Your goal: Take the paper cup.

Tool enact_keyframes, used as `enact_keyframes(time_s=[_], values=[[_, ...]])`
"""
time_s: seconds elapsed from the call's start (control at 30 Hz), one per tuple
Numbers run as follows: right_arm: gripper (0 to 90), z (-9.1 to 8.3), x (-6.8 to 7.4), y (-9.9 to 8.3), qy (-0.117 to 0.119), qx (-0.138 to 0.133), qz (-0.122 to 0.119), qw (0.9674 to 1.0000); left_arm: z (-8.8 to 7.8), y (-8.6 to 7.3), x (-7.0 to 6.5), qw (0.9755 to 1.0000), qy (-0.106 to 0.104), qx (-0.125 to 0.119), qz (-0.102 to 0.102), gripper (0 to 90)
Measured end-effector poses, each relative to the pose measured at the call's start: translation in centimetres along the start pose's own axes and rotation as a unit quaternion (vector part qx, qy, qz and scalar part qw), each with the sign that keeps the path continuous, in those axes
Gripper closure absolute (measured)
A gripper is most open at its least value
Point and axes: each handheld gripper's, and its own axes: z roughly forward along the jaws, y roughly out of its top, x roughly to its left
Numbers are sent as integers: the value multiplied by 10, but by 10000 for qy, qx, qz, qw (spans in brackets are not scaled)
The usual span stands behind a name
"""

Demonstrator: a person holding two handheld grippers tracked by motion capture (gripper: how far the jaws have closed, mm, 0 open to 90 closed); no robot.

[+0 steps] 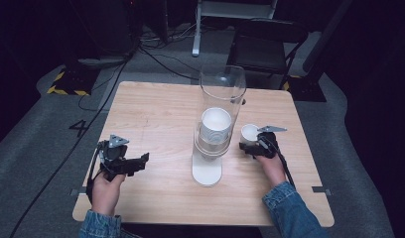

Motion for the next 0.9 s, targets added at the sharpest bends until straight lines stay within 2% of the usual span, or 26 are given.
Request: enact_keyframes(time_s=[0.17,0.33,0.6,0.63,0.9], values=[[147,-16,2,4,-46,-130,-28,9999,2,2,0,10000,-20,24,3,158],[140,-41,6,7,-72,-402,-71,9991,3,5,-1,10000,-70,23,4,158],[139,-78,7,12,39,-739,-137,9972,5,7,0,9999,-75,40,58,158],[138,-82,6,13,75,-803,-132,9967,5,7,0,9999,-92,37,17,158],[124,-115,2,16,124,-955,-218,9951,2,7,5,10000,-77,36,-26,158]])
